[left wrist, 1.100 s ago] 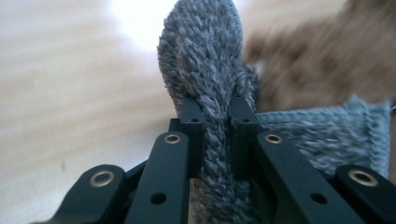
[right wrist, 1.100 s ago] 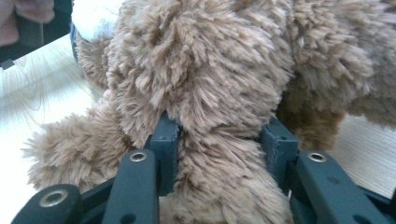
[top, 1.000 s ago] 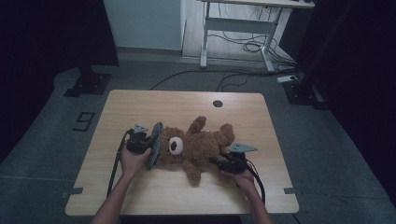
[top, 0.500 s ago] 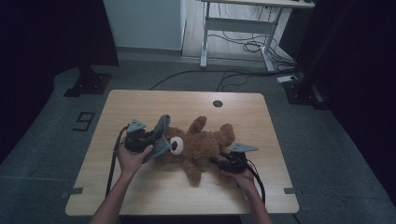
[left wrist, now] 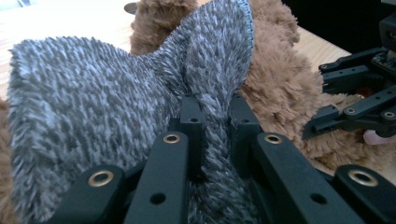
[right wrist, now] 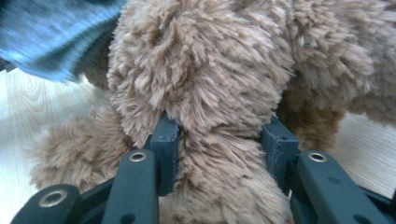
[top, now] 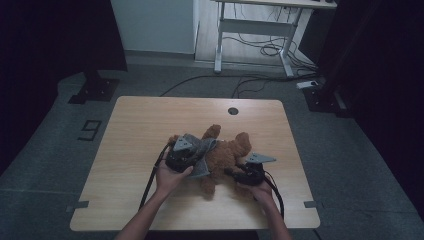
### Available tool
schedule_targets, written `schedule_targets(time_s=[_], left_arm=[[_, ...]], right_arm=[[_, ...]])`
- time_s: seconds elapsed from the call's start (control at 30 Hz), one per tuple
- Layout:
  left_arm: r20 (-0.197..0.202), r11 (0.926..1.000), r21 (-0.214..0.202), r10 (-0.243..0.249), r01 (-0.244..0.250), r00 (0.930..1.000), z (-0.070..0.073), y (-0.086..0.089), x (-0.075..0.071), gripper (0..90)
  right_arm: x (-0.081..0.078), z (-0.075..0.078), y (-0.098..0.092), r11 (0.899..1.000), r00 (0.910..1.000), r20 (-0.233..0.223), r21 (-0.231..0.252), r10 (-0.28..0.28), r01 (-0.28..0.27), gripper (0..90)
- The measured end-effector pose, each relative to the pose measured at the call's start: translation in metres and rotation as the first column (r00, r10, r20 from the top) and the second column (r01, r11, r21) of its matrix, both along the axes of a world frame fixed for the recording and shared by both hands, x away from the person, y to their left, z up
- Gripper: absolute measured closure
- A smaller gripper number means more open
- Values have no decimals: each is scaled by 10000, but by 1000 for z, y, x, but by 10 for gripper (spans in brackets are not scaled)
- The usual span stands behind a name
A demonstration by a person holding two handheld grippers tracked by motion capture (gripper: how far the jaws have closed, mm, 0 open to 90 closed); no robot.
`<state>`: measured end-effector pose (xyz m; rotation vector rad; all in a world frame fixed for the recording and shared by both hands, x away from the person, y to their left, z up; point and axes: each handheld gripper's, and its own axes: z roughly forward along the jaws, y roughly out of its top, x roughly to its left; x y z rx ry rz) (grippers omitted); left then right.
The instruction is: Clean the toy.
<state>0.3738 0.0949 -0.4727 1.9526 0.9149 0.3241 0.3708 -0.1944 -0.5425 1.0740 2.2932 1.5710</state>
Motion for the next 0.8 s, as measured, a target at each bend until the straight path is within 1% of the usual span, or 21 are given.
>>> schedule_targets(time_s=[0.03, 0.07, 0.17, 0.23, 0.33, 0.4, 0.43, 0.47, 0.5, 0.53, 0.57, 0.67, 0.77, 0.8], left_arm=[[-53, 9999, -159, -9, 8, 10000, 1, 3, 0, 794], [-37, 9998, -174, -7, 6, 10000, 2, 5, 0, 795], [-93, 9991, -429, -7, 3, 10000, 4, 14, -2, 795], [-17, 9980, -627, 79, -80, 10000, 6, 21, -6, 796], [112, 9964, -821, 226, -216, 9997, 8, 30, -10, 796], [110, 9949, -939, 380, -368, 9992, 10, 38, -12, 796], [160, 9947, -910, 495, -478, 9986, 12, 42, -13, 795], [307, 9950, -770, 659, -634, 9974, 15, 46, -15, 795], [461, 9950, -535, 863, -838, 9952, 17, 50, -17, 795], [477, 9948, -398, 952, -934, 9943, 17, 53, -17, 795], [356, 9944, -270, 1030, -1021, 9940, 14, 58, -16, 796], [-37, 9922, -294, 1211, -1212, 9926, 2, 70, -12, 798], [-484, 9873, -783, 1349, -1384, 9897, -11, 82, -9, 799], [-483, 9868, -786, 1384, -1419, 9892, -12, 83, -9, 798]], right_arm=[[0, 0, 0, 10000, 10000, 3, 32, 20, -20, 576], [1, 0, 0, 10000, 10000, -14, 38, 47, -47, 576], [0, 0, 0, 10000, 10000, 12, 42, 47, -47, 576], [0, 0, 1, 10000, 10000, 21, -10, 69, -69, 576], [0, -1, 1, 10000, 10000, 5, 31, 82, -82, 577], [0, -1, 1, 10000, 10000, -6, 43, 88, -88, 576], [0, -1, 1, 10000, 10000, -19, 41, 86, -86, 577], [1, -1, 0, 10000, 10000, -28, 48, 85, -85, 577], [1, -1, 0, 9999, 10000, -51, 65, 80, -80, 577], [1, -1, 0, 9999, 9999, -92, 97, 74, -73, 577], [1, -1, -1, 9999, 9999, -100, 109, 78, -77, 577], [2, -1, 0, 9999, 9999, -103, 113, 73, -72, 577], [1, -1, 0, 9999, 10000, -60, 93, 46, -46, 577], [1, -1, 1, 10000, 10000, -45, 90, 37, -37, 577]])
